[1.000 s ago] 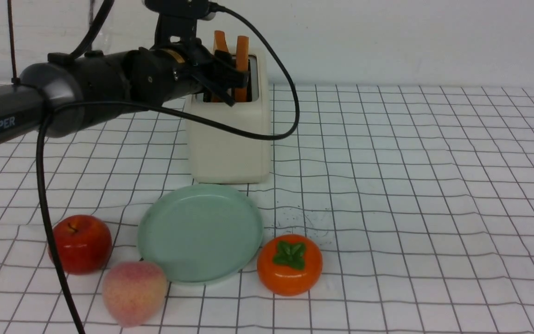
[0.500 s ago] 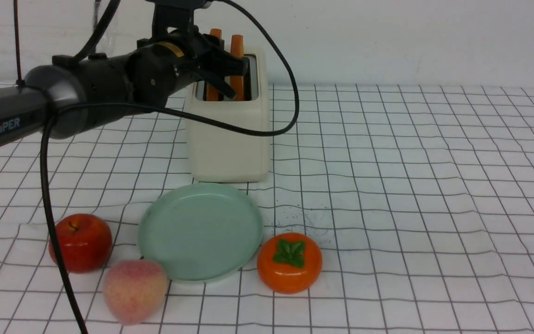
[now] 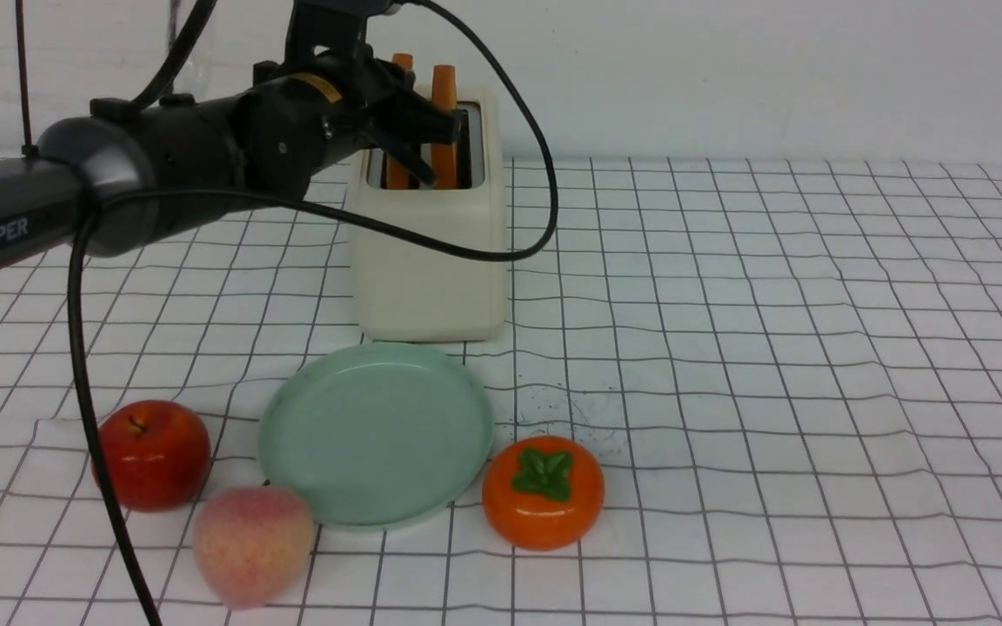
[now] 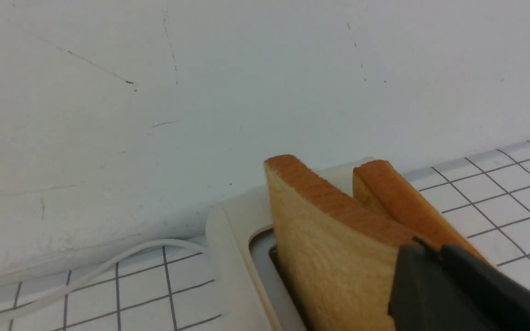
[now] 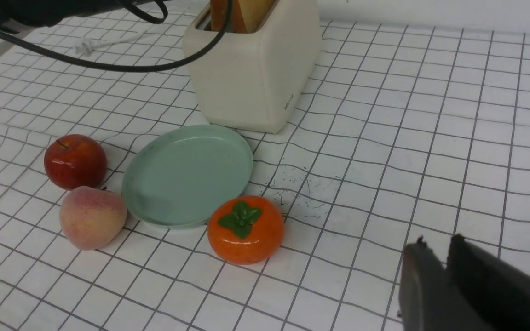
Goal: Take toasted bread from bread machine on white checkered table place on plate.
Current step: 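Reach for a toast slice standing in the toaster with the left gripper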
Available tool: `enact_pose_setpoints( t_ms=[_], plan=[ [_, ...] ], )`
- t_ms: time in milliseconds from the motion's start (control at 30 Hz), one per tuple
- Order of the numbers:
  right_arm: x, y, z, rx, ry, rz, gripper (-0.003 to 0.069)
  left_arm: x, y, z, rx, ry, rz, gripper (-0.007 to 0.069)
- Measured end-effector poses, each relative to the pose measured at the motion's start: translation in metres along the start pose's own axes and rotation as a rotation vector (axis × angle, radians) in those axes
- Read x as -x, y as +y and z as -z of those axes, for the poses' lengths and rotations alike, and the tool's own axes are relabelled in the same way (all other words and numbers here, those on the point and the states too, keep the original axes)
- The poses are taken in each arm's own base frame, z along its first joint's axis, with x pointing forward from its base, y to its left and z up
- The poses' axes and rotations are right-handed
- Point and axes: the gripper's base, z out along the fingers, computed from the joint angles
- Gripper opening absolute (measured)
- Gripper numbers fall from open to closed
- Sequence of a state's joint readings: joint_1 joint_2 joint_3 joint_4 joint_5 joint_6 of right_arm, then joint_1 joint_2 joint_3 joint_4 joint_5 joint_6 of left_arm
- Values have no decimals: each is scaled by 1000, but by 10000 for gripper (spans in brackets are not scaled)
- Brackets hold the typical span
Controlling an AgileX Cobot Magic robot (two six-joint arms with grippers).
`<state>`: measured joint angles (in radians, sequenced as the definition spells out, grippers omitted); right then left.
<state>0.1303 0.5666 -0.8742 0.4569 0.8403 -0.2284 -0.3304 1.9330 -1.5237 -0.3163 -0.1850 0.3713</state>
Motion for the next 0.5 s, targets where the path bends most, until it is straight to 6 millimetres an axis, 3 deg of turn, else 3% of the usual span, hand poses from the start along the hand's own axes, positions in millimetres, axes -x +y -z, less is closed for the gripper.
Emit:
enact_pose_setpoints(
  t_ms=[500],
  plan=[
    [0, 0, 0, 0, 0, 0, 98, 11, 1, 7, 2, -27, 4, -10]
  ],
)
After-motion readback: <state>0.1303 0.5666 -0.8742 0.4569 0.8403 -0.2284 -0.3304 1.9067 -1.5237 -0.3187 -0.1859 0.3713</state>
